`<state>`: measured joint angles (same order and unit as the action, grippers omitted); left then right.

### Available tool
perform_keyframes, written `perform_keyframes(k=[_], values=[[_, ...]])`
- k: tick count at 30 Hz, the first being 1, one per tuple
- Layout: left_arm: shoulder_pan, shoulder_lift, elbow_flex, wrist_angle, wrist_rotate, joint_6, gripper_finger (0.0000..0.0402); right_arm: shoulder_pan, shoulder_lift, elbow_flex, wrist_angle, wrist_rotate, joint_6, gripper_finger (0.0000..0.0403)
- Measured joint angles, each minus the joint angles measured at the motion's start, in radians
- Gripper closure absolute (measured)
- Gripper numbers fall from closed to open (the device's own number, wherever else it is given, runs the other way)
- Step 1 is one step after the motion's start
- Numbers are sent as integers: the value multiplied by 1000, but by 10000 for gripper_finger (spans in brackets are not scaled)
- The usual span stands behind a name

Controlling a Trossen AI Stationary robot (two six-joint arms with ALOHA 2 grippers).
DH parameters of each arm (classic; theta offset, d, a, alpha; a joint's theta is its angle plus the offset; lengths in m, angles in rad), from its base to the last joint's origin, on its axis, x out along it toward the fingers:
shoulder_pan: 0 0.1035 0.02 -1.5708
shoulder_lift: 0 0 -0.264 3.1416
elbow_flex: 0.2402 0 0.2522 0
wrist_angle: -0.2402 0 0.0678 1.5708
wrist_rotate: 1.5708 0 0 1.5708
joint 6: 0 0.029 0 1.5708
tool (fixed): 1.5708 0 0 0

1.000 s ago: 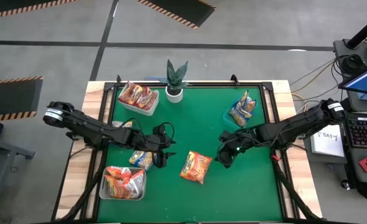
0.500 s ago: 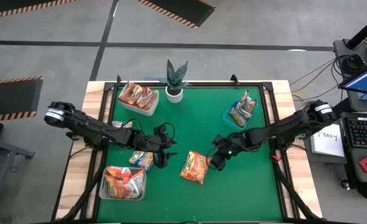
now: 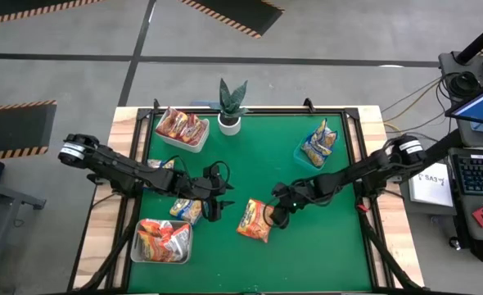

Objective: Sort Maruchan noodles
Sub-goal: Put the orange noodle pack into the gray bin

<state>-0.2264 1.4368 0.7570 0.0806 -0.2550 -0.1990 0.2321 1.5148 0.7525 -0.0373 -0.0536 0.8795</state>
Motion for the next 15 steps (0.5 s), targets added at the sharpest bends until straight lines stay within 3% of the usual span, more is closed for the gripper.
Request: perform_keyframes(k=[8, 15], values=[[0, 0, 0, 16, 0, 3, 182, -11, 54, 0, 111, -7, -50, 183], [0, 0, 0, 37, 0, 7, 182, -32, 58, 0, 144, -2, -91, 234]])
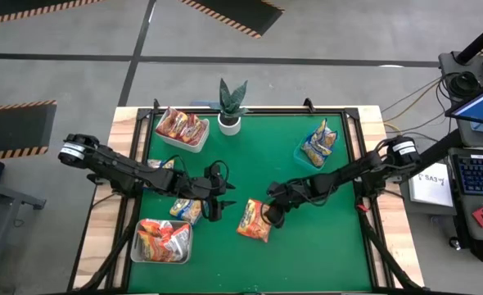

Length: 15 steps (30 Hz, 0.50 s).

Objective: Sort Maruchan noodles
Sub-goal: Put the orange noodle pack into the gray bin

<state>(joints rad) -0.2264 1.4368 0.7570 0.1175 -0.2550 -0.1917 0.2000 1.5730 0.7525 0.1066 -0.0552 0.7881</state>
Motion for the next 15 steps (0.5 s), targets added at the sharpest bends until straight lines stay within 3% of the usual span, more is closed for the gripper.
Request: perform_keyframes(k=[15], values=[[1, 0, 0, 97, 0, 23, 182, -8, 0, 0, 14, 4, -105, 386]])
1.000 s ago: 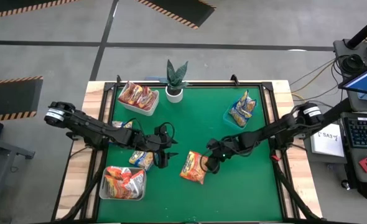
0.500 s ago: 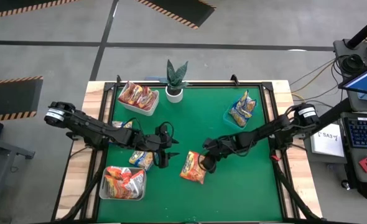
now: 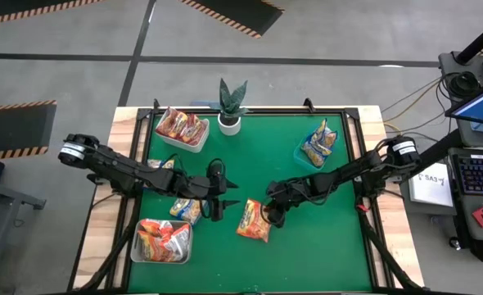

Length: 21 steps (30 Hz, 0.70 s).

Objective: Sort Maruchan noodles
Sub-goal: Put the orange noodle pack into the gray bin

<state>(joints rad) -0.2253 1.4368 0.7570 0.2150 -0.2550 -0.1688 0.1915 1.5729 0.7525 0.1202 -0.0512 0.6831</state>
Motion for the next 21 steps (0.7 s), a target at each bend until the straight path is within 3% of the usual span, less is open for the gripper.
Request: perform_keyframes(k=[3, 13, 18, 21], values=[[0, 0, 0, 38, 0, -1, 182, -2, -13, 0, -1, 9, -54, 393], [1, 0, 0, 107, 0, -13, 180, 22, -125, 0, 5, 180, -378, 394], [1, 24, -1, 170, 0, -31, 158, 57, -139, 0, 25, 243, -520, 394], [3, 88, -5, 255, 0, -40, 137, 60, -138, 0, 8, 244, -524, 394]])
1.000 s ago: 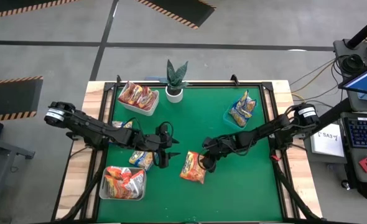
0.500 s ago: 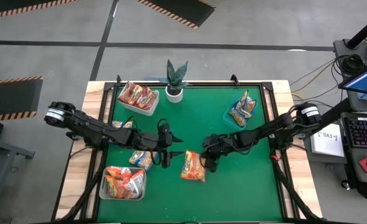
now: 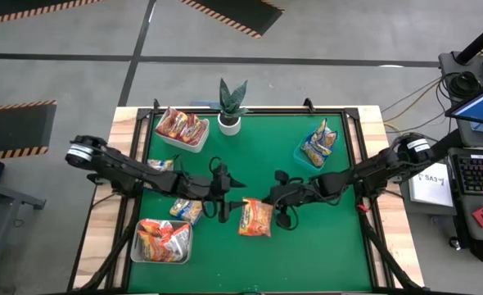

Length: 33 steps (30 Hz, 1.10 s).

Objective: Sort Maruchan noodles
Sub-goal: Put the orange noodle pack into the gray bin

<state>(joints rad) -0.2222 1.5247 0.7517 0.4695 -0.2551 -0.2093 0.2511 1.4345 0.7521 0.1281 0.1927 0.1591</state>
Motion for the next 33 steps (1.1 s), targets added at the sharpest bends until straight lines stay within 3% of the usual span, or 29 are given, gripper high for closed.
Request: perform_keyframes(k=[5, 8, 11, 16, 24, 33], values=[[2, 104, 2, 34, 1, 31, 119, -12, -11, -1, -89, -2, 180, 394], [3, 159, 1, 35, 4, 49, 126, -29, -24, 0, -129, -22, 319, 392], [4, 186, 1, 49, 29, 54, 144, -36, -35, 0, -158, -108, 409, 372], [4, 189, 1, 32, 109, 54, 208, -42, -40, -3, -214, -188, 576, 304], [3, 252, 3, 30, 284, 30, 380, -43, -11, -21, -195, -184, 715, 179], [3, 310, 5, 94, 326, 5, 396, -42, -10, -55, -130, -140, 774, 85]])
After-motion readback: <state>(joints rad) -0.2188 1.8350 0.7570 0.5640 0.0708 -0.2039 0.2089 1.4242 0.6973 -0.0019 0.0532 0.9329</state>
